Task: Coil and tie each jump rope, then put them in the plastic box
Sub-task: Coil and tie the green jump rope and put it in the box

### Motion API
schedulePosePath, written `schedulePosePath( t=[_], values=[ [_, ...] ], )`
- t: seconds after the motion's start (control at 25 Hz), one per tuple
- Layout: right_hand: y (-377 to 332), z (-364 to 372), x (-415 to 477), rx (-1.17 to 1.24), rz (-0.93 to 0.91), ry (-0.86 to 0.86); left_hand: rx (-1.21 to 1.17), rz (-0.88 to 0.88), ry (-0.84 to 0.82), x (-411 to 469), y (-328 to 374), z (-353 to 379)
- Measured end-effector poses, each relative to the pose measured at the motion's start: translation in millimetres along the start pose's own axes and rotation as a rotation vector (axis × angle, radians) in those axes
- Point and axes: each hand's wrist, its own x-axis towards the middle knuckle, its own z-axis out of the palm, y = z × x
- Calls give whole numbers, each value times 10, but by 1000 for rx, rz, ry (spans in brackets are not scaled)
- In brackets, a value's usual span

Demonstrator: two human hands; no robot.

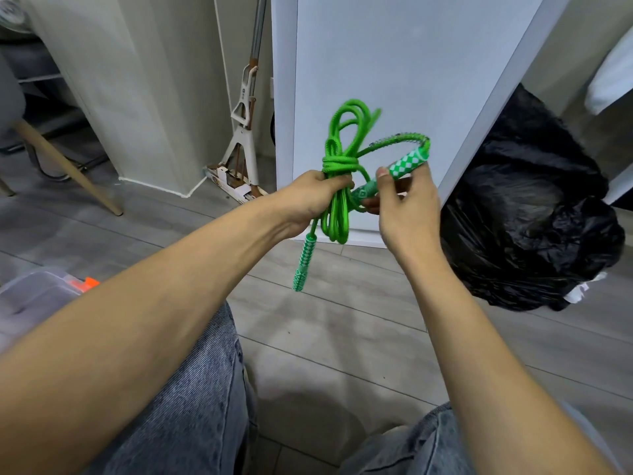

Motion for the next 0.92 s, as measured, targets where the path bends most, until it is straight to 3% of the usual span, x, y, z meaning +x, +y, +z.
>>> schedulePosePath(
  t=[0.24,0.52,0.76,0.92],
  values=[
    [20,-36,90,-112,122,59,110,53,-50,-44,9,-7],
    [50,-20,121,337,463,22,-10,55,-39,-37,35,23],
    [57,-39,119,352,740,-130,123,176,66,-58,13,29],
    [67,-61,104,404,761,-223,113,189,120,-77,-1,10]
  ],
)
